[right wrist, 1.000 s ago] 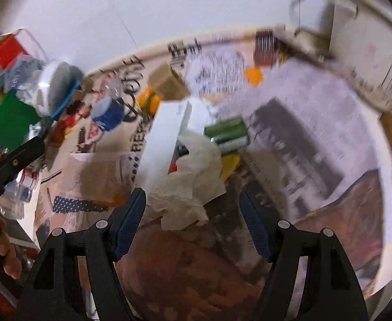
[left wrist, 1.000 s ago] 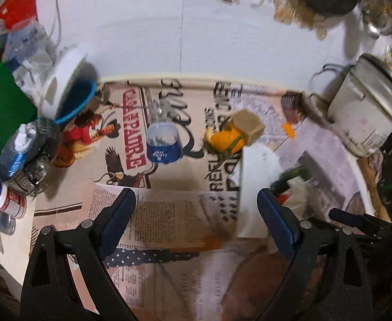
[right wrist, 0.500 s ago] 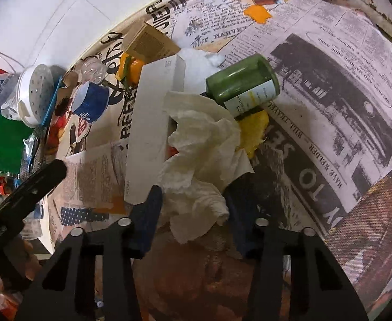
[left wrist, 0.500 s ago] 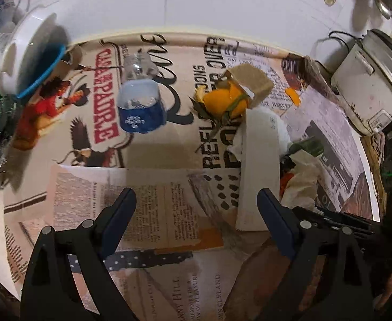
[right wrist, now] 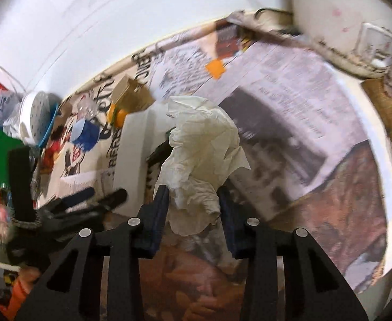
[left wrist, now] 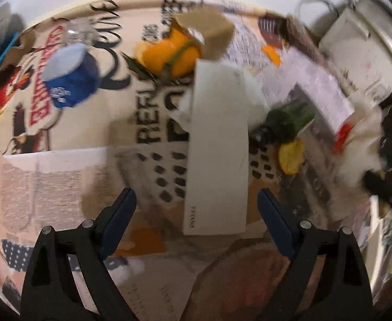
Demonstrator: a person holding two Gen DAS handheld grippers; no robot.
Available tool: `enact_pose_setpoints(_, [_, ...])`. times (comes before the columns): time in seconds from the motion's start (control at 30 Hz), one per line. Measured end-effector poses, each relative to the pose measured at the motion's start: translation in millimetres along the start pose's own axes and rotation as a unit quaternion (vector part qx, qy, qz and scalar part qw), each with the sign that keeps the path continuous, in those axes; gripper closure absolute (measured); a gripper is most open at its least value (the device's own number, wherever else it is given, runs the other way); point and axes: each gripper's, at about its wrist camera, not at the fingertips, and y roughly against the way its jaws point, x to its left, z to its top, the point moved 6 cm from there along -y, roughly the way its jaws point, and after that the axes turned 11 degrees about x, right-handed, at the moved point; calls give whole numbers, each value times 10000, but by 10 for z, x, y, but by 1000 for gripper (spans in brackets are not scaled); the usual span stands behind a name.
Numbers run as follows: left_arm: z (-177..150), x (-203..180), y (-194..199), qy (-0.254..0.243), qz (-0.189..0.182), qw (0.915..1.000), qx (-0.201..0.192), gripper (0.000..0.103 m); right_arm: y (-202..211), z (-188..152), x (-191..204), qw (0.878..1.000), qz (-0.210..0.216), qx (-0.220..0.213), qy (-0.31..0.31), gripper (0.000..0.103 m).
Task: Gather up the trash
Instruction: 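Grasp the white paper box with the left tool while the right tool grasps the crumpled tissue, then carry the paper box and tissue down toward the white bucket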
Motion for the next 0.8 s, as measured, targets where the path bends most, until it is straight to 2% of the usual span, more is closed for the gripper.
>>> enact_pose_setpoints(0.03, [8, -18, -54, -70, 101, 9999, 22, 16, 20, -7, -44, 10000, -28, -26, -29, 68])
enact_pose_setpoints(0.1, [49, -61, -78, -258, 538, 9981, -172, 18, 35, -27, -110, 9999, -84, -49, -89, 68])
enact_pose_setpoints(0.17, [82, -120, -113, -436, 722, 9962, -226, 23, 38, -53, -186, 9998, -89, -35, -154, 68])
enact_pose_setpoints(0.3, [116, -197, -91, -438, 677, 9957, -462, 39, 104, -116, -306, 9998, -100, -58, -190, 69])
enact_pose_setpoints(0.37, [112, -216, -67, -416, 667, 9957, -485, 52, 158, -128, -354, 9998, -78, -113, -174, 69])
enact_pose_setpoints(0.53, [24, -217, -4, -91, 385, 9983, -430, 52, 273, -171, -447, 9998, -40, -205, -2, 70])
enact_pose_setpoints(0.8, [-324, -370, 380, 475, 465, 9934, -931, 52, 567, -299, -572, 9979, 251, -401, 438, 71])
